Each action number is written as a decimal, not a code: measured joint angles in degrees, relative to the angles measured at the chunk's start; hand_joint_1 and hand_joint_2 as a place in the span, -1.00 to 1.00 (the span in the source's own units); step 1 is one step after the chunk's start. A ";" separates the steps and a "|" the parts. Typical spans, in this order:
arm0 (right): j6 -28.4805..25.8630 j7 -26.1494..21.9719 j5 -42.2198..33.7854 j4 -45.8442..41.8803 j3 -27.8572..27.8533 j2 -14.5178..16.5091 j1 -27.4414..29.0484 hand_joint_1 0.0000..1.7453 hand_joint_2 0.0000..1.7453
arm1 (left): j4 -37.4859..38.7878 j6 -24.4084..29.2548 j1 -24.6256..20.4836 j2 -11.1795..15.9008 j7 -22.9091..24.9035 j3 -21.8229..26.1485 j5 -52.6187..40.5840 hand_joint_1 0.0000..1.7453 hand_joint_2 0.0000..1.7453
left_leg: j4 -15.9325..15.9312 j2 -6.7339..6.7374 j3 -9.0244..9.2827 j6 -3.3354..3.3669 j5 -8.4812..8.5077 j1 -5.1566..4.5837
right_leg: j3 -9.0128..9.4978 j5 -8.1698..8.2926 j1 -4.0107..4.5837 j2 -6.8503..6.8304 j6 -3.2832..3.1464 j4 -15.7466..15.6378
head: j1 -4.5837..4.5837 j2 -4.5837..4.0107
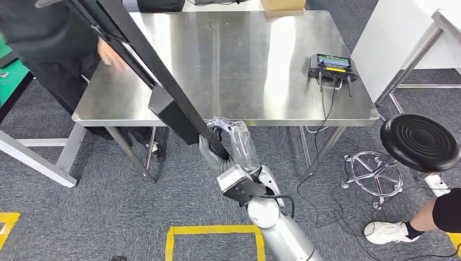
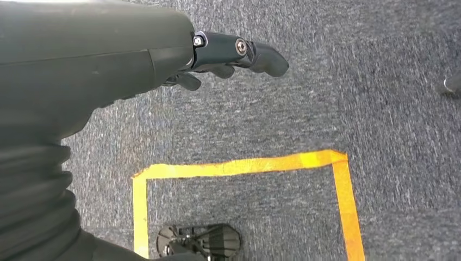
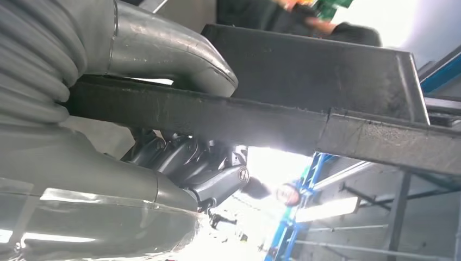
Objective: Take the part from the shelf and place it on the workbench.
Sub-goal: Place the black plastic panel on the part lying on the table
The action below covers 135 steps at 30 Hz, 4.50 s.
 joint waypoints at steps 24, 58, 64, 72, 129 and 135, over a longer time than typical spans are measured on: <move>-1.64 12.10 17.93 -0.33 1.96 -0.67 -8.31 1.00 1.00 | 0.01 -1.40 -0.42 -0.71 -0.17 0.78 -1.60 -1.00 1.00 | -0.84 -0.19 -1.71 2.28 2.72 -0.29 | -5.79 -4.42 0.87 0.14 1.16 11.32 | 0.08 0.00; 1.25 12.99 20.78 1.17 4.11 -0.49 -7.30 1.00 1.00 | -0.05 -1.53 -1.26 -1.29 0.82 0.79 -2.75 -1.00 1.00 | -0.45 -0.28 -0.31 1.34 0.79 -0.73 | -0.95 0.88 0.46 -0.23 1.12 -0.18 | -0.02 0.00; 1.59 13.53 21.52 1.20 4.11 0.14 -8.01 1.00 1.00 | -0.08 -1.53 -1.33 -1.20 1.12 0.79 -2.74 -1.00 1.00 | 6.25 -0.02 -3.27 -0.74 -3.03 0.21 | 0.52 0.31 -0.01 0.07 -1.45 -0.77 | -0.27 0.00; 2.20 13.68 21.76 1.73 4.13 0.47 -8.34 1.00 1.00 | -0.07 -1.54 -1.25 -1.07 1.12 0.79 -2.57 -1.00 1.00 | 2.63 0.09 -4.66 -0.64 3.12 0.55 | 2.89 -1.65 0.57 0.49 -1.31 -0.78 | -0.29 0.00; 3.58 17.73 33.13 13.75 6.79 4.07 -14.51 1.00 1.00 | -0.14 -1.39 -1.48 -1.23 1.79 0.81 -3.78 -1.00 1.00 | 15.39 0.04 -9.52 -1.35 -4.94 0.58 | 2.08 -0.38 0.75 0.45 -2.51 -1.62 | -0.44 0.00; 4.85 20.55 36.56 24.13 9.55 8.27 -20.67 1.00 1.00 | -0.14 -1.24 -1.92 -1.25 1.87 0.82 -3.47 -1.00 1.00 | -0.06 0.09 -3.98 0.18 4.13 -0.03 | 3.15 -1.75 1.55 0.88 -1.69 -1.37 | -0.39 0.00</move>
